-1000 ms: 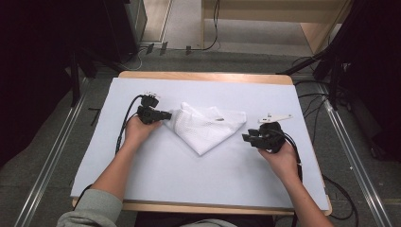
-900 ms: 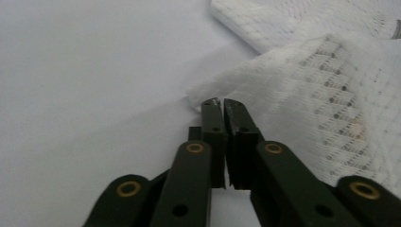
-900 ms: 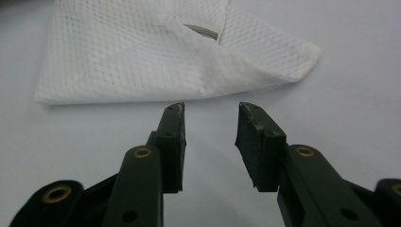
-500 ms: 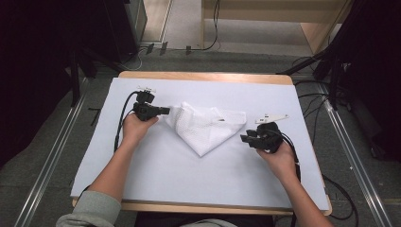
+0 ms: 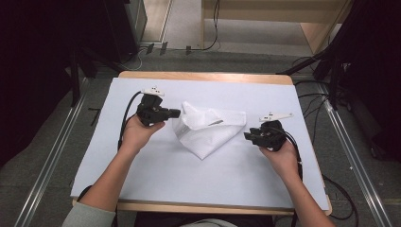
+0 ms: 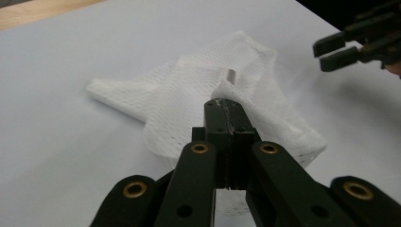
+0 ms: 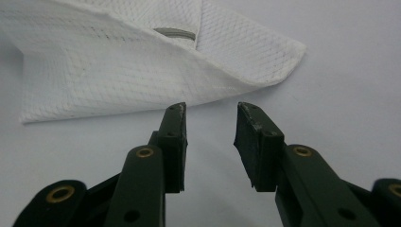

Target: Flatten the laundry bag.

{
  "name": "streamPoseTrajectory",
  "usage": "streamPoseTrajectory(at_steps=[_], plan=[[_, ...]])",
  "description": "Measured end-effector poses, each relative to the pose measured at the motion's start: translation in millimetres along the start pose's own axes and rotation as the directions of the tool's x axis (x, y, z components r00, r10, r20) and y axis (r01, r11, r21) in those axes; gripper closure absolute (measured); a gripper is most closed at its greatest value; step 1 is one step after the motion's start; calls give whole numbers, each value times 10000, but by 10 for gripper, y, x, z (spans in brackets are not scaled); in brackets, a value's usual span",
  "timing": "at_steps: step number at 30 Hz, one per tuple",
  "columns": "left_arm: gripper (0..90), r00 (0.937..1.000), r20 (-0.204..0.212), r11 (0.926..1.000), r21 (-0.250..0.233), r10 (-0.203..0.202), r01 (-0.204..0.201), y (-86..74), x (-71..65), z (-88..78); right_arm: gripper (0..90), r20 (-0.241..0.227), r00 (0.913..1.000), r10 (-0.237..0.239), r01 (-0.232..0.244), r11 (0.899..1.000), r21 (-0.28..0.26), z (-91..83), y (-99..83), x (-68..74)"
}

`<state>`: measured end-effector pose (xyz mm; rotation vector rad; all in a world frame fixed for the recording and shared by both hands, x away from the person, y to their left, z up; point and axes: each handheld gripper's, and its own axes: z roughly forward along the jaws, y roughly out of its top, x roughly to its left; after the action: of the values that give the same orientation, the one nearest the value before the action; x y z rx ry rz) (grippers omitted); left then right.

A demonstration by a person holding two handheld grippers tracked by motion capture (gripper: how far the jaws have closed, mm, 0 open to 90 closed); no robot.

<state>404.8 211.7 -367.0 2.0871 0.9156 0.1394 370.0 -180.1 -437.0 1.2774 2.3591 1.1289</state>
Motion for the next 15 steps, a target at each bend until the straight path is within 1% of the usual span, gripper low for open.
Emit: streamPoseTrajectory(at_steps=[3, 4, 8, 12, 14, 15], plan=[[900, 9997, 121, 9996, 170, 206, -208, -61, -129, -5, 672, -36, 10000, -6, 6, 10000, -32, 5, 10, -3], [900, 9996, 183, 9995, 206, 235, -239, -90, -167, -2, 689, -98, 9999, 48, -48, 10000, -49, 13, 24, 6], [900, 9986, 336, 9981, 452, 397, -412, -211, -305, 2, 706, -233, 9997, 68, -71, 9999, -126, 29, 57, 23], [900, 9974, 558, 9977, 477, 454, -481, -308, -406, -3, 736, -401, 9992, 46, -56, 9996, -262, 55, 113, 67], [900, 9975, 512, 9970, 571, 486, -515, -350, -443, 6, 766, -500, 9987, 79, -96, 9994, -344, 66, 151, 98], [900, 9973, 552, 9966, 635, 493, -528, -371, -452, 13, 781, -533, 9986, -3, -17, 9993, -384, 75, 170, 113]])
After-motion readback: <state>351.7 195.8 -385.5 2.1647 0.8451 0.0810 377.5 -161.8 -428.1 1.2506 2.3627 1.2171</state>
